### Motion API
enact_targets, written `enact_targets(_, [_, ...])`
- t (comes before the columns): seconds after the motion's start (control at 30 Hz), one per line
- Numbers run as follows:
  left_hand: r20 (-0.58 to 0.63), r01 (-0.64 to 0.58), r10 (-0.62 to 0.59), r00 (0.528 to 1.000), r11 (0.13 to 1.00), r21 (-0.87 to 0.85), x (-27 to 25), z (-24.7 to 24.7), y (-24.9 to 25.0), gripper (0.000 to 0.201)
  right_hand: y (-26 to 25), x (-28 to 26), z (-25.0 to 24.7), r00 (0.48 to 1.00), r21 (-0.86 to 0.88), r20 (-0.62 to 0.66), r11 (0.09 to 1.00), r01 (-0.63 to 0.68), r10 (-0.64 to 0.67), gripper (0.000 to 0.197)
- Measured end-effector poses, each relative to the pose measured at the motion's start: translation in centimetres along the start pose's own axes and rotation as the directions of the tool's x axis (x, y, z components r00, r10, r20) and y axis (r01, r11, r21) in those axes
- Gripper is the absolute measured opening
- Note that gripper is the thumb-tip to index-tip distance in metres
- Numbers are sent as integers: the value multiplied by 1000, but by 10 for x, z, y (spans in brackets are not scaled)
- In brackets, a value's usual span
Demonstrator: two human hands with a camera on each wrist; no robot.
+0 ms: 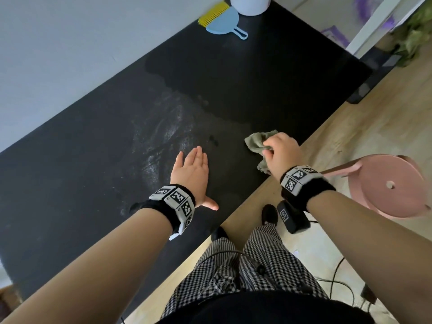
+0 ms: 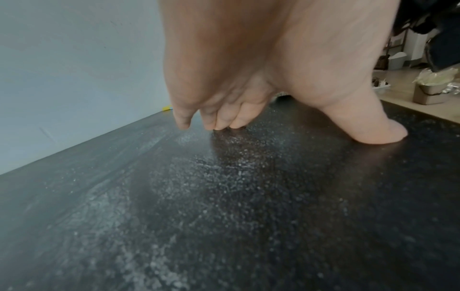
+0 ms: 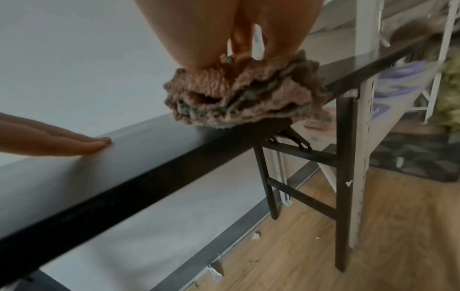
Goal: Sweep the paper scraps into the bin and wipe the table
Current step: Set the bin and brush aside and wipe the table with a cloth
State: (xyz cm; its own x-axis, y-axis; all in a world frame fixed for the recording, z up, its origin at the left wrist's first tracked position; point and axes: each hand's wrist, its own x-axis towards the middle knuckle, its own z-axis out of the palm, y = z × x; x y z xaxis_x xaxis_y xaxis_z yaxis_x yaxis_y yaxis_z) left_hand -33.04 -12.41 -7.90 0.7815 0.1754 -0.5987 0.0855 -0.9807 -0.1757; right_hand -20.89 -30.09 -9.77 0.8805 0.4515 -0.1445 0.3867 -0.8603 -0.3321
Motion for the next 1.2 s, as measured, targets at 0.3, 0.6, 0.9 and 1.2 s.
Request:
enact_targets(0.3, [2, -69, 69, 998, 997, 27, 1, 3, -17, 140, -58, -77, 33, 877, 74, 195, 898, 434, -440, 12])
enact_targets(0.6, [-21, -9, 9, 1000, 1000, -16, -3, 7, -30, 136, -26, 19, 8, 984, 26, 73, 986, 163, -165, 24])
enact_targets(0.9, [45, 163, -161, 986, 984, -71, -6, 6, -57, 141, -83, 2, 20, 947, -151, 251, 959, 242, -199, 33])
enact_targets(1.2, [90, 183, -180, 980, 983, -27, 16, -9, -65, 140, -75, 29, 13, 850, -21, 390, 919, 393, -354, 27])
